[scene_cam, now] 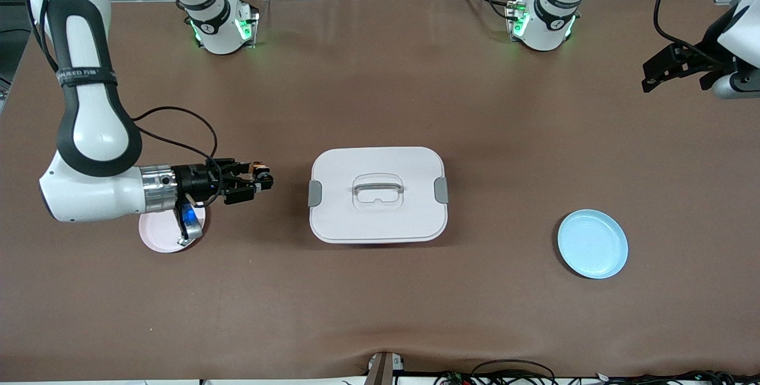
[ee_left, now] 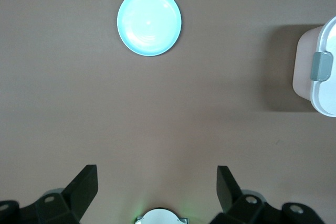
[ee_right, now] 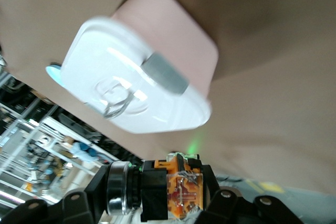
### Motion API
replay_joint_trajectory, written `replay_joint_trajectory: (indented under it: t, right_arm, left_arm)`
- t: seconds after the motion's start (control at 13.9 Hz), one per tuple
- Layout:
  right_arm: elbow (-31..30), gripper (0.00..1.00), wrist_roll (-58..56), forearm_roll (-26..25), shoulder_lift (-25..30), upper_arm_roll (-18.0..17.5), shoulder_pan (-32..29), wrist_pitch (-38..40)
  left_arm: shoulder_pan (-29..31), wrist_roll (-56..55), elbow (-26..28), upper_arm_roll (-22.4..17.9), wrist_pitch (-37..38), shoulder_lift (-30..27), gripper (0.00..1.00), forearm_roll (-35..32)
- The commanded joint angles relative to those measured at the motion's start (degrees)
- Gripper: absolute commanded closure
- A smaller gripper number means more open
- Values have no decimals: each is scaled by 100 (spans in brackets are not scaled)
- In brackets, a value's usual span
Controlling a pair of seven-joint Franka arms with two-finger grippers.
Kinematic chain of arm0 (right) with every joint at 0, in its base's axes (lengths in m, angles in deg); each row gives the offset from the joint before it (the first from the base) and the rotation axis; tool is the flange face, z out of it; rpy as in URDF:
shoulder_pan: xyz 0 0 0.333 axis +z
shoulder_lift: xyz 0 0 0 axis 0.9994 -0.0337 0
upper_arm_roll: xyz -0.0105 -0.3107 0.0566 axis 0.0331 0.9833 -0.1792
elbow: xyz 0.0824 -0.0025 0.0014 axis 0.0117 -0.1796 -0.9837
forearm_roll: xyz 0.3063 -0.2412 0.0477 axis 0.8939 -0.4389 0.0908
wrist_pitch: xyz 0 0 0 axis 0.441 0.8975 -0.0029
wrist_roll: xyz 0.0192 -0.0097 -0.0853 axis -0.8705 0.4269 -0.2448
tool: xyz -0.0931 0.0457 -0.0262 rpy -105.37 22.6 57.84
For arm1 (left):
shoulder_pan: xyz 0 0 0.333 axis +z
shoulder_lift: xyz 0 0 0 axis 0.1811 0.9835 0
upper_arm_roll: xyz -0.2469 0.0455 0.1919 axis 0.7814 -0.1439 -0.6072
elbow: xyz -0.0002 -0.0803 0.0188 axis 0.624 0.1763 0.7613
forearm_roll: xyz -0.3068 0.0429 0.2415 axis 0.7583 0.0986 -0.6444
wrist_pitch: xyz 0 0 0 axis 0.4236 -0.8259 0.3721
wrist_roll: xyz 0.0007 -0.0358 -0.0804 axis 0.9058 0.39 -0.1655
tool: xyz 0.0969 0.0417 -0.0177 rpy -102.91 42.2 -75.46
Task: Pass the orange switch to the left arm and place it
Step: 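Lift the switch with the right gripper and carry it over the box, then hold the switch above the box while the left gripper reaches it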
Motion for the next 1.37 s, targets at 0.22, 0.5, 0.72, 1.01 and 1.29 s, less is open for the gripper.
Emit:
replay_joint_trajectory:
  t: [0.22,0.5,0.72,1.01,1.29]
  right_arm:
    - [106,70,1963,960,369,42,719,-586]
    - [387,70,3175,988,413,59,1299,-1253]
    - [485,70,4231,813,492,103,1844,-1965]
    - [792,69,5435,-169,492,94,2337,-2283]
    - [1170,69,6982,-1347,413,59,2706,-2407]
  left_arm:
    - [2,41,-108,10,40,34,0,-20]
    - [-24,6,-108,45,40,8,0,67]
    - [-7,-20,-117,63,40,-19,0,575]
    - [-77,-47,-213,527,40,-2,0,1008]
    - [-86,-125,-232,739,-372,95,0,1876]
